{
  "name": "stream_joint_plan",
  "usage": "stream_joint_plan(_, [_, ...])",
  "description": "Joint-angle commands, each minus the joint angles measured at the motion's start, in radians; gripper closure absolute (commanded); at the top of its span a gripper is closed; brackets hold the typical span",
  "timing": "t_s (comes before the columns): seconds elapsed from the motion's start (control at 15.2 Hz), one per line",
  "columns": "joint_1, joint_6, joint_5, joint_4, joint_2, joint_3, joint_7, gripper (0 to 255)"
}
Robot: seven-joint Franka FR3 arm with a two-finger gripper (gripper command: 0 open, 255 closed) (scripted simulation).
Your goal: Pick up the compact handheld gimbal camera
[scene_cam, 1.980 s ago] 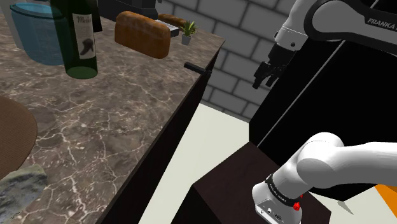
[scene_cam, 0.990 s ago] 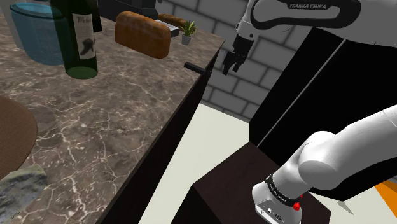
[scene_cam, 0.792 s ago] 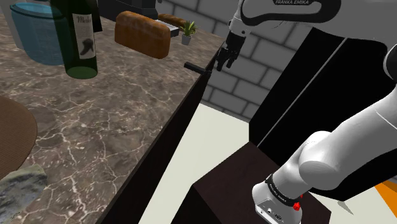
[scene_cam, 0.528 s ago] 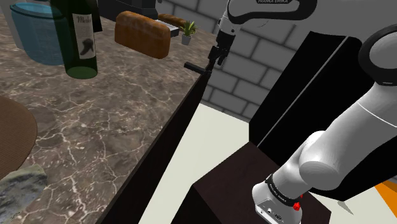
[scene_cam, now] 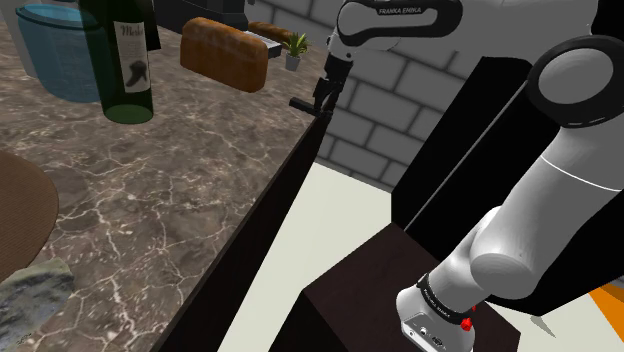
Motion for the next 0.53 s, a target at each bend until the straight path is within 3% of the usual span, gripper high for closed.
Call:
stream_joint_plan(0.0, [-0.001,0.026,0.001,-0.023,0.002,-0.001,-0.003,0])
stream_joint_plan(0.2, [-0.001,0.034,0.001,-0.029,0.004,-0.001,-0.003,0])
stream_joint_plan(0.26, [-0.001,0.033,0.001,-0.029,0.003,-0.001,-0.003,255])
stream_joint_plan(0.46, [-0.001,0.033,0.001,-0.029,0.003,-0.001,-0.003,255])
